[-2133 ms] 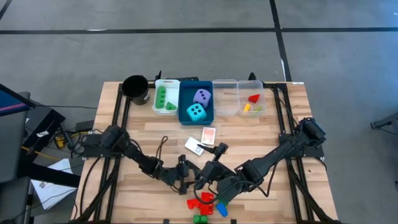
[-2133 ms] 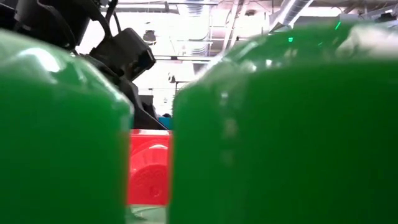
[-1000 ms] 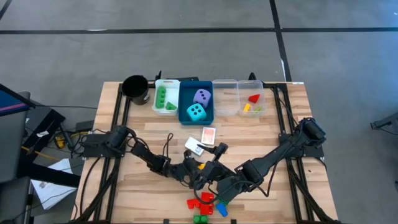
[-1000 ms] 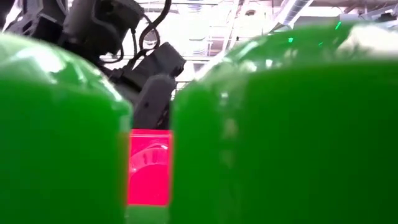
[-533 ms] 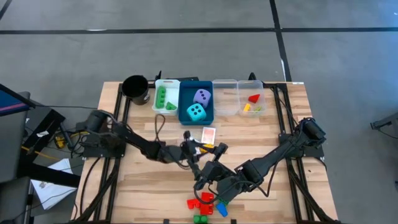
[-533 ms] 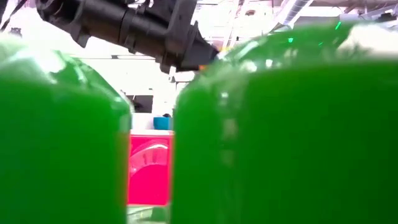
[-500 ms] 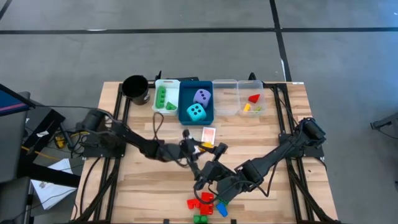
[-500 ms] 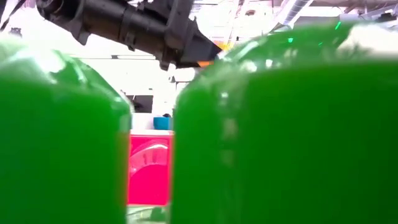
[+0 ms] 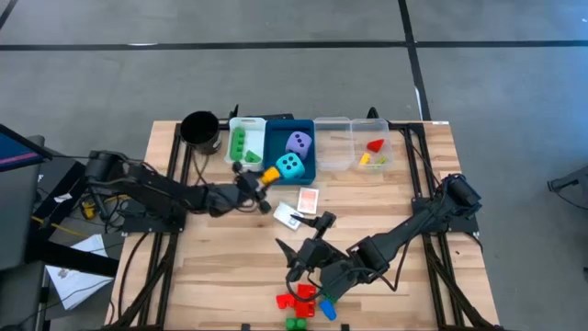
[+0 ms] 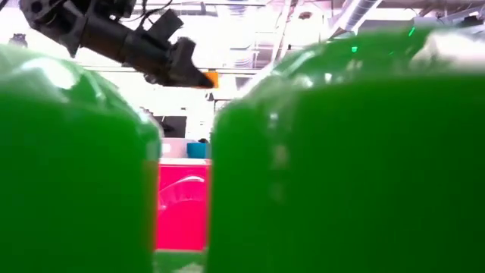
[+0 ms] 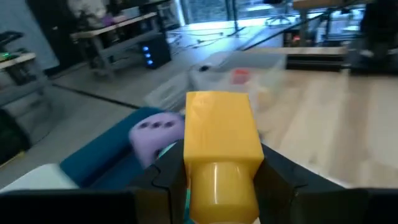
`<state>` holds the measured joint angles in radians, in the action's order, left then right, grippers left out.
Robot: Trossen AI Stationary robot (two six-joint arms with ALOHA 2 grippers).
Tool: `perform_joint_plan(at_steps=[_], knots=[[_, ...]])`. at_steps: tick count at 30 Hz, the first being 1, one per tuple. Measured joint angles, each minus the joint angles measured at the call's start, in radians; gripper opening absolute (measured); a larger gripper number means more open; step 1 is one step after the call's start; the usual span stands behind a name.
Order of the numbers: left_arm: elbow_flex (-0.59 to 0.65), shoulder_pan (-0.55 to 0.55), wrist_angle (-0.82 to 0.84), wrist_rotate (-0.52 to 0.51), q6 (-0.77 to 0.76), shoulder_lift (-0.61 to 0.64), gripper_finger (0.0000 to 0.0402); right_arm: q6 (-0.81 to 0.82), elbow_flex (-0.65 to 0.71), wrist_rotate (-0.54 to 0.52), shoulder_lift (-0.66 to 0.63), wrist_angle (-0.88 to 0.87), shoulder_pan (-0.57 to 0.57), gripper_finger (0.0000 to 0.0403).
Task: Pick & Place Toys
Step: Put the large yellow game piece into the white bin
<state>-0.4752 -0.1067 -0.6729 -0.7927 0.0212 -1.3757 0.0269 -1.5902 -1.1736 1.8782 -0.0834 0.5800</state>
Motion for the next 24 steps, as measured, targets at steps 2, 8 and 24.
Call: perform_joint_plan(at_steps=[2, 8, 24], knots=[[0.058, 0.03, -0.005, -0.028, -0.002, 0.054, 0.0123, 0.0, 0.0, 0.0, 0.0, 0.0, 0.0, 0.0327], [0.202, 0.111, -0.015, -0.063, -0.033, 0.226, 0.0123, 0.0, 0.0, 0.0, 0.0, 0.0, -0.001, 0.0327], [0.292, 0.342, -0.026, -0.054, 0.007, 0.427, 0.0123, 0.026, 0.0, 0.052, 0.0, -0.002, -0.021, 0.0327]])
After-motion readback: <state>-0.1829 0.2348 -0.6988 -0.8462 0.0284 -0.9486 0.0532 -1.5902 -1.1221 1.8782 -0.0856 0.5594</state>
